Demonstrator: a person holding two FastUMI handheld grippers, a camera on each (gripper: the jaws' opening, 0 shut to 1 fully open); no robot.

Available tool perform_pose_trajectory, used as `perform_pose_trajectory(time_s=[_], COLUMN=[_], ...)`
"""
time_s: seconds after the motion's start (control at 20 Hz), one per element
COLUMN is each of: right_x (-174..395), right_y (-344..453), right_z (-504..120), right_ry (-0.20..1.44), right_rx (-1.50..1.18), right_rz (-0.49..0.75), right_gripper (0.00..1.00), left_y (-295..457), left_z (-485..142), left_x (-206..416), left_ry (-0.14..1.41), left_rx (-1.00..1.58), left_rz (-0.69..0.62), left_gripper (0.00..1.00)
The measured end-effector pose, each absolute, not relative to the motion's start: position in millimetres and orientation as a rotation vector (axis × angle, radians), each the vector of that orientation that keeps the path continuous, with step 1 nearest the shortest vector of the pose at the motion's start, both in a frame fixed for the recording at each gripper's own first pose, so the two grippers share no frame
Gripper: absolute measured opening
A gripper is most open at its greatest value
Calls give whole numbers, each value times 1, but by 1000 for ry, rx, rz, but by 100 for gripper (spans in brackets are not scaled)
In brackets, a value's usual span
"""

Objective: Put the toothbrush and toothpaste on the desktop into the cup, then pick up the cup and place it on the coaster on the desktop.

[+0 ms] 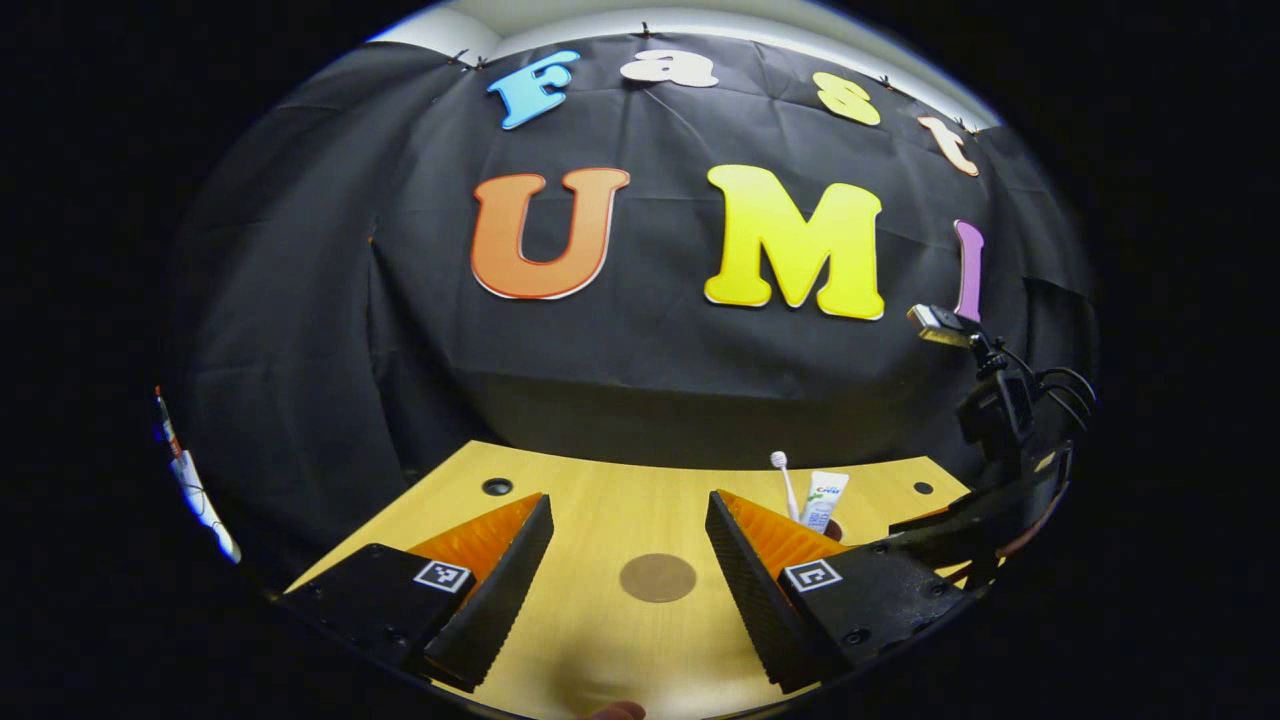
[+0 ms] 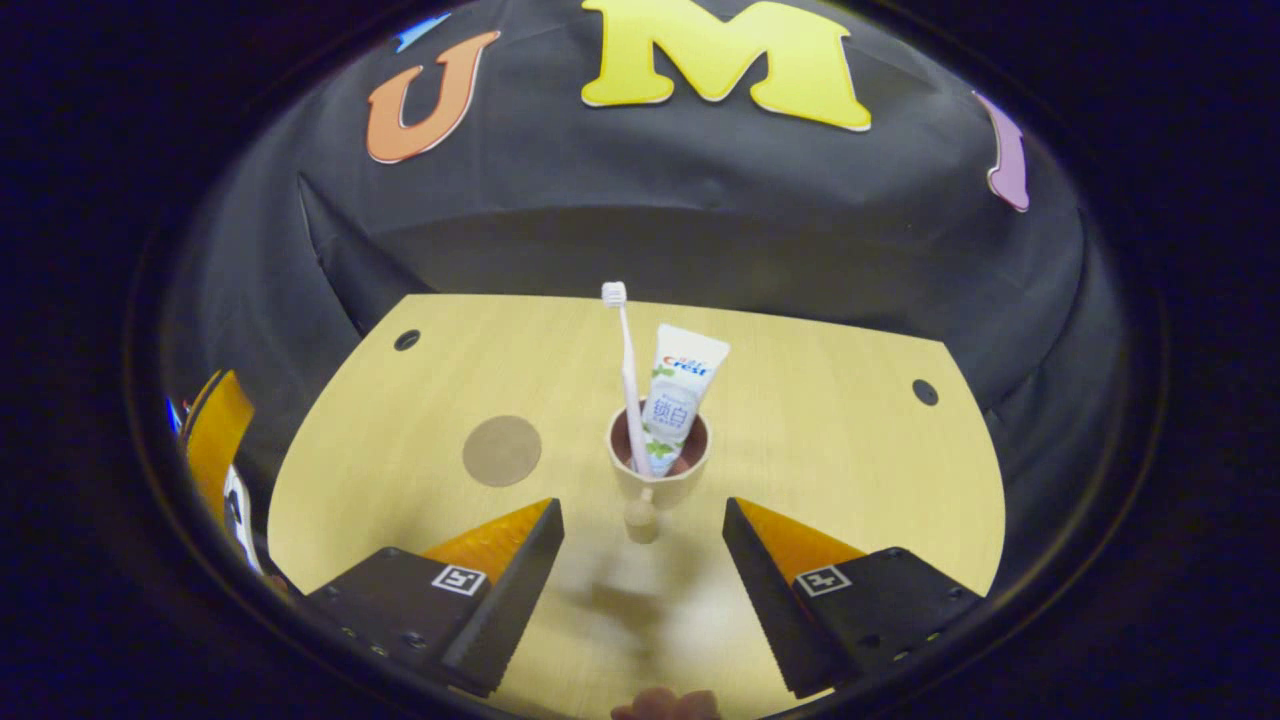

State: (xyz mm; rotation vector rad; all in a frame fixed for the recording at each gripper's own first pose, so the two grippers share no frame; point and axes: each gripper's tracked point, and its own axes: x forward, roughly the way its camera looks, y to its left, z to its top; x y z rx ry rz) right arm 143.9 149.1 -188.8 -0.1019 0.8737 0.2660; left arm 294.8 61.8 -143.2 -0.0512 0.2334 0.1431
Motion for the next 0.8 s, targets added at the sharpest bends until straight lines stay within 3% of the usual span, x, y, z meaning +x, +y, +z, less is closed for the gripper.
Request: perform_pose_trajectory(time_s=[0.5, 0.8], right_x=[181, 193], right_y=[152, 149], right_z=[-259, -286], right_ry=[1263, 1319], right_rx=[-33, -58], right_rz=[123, 92], right_gripper=[95, 93], left_y=[146, 154], left_z=[-135, -142], left_x=[255, 249], left_ry=[254, 282], left_rx=[-50, -50], left_rz=[308, 360], left_gripper=[98, 98])
